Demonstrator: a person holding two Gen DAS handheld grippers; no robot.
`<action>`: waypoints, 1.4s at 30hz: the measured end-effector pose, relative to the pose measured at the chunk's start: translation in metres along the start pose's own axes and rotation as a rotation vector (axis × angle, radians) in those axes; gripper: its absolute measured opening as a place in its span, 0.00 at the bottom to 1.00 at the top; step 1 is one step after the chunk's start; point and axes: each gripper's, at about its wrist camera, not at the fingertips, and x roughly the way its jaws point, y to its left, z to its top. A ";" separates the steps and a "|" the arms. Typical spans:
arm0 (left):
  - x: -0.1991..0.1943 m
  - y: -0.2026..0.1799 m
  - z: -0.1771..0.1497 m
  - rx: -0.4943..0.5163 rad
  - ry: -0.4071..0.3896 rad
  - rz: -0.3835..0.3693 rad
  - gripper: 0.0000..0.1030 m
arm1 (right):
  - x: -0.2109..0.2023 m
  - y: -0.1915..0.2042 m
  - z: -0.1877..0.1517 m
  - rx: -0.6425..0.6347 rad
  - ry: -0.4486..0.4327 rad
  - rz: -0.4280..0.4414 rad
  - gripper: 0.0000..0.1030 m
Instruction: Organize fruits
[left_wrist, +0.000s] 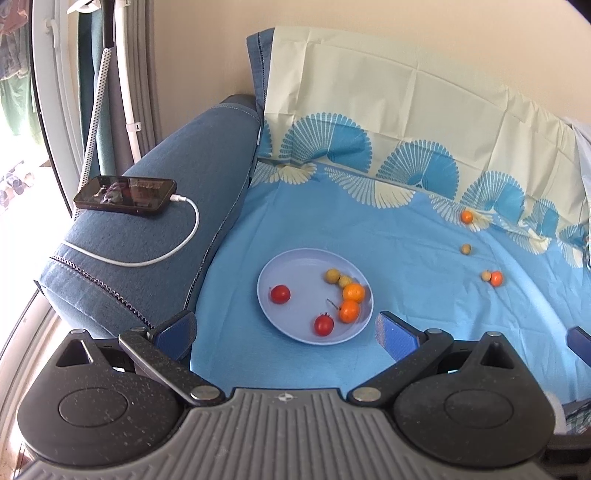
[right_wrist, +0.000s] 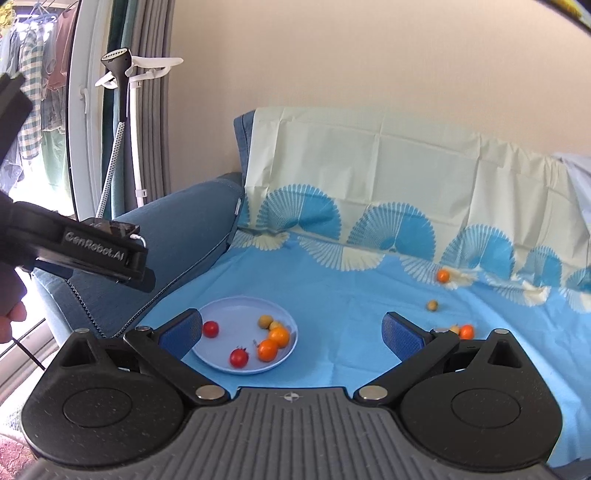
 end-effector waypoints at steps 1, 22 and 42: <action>-0.002 0.000 0.001 -0.002 -0.002 0.000 1.00 | -0.003 -0.001 0.001 -0.003 -0.013 -0.003 0.99; 0.021 -0.045 0.044 0.074 0.059 0.007 1.00 | 0.007 -0.065 0.006 0.138 -0.045 -0.051 0.99; 0.174 -0.208 0.115 0.324 0.130 -0.136 1.00 | 0.105 -0.241 -0.009 0.286 0.109 -0.335 0.99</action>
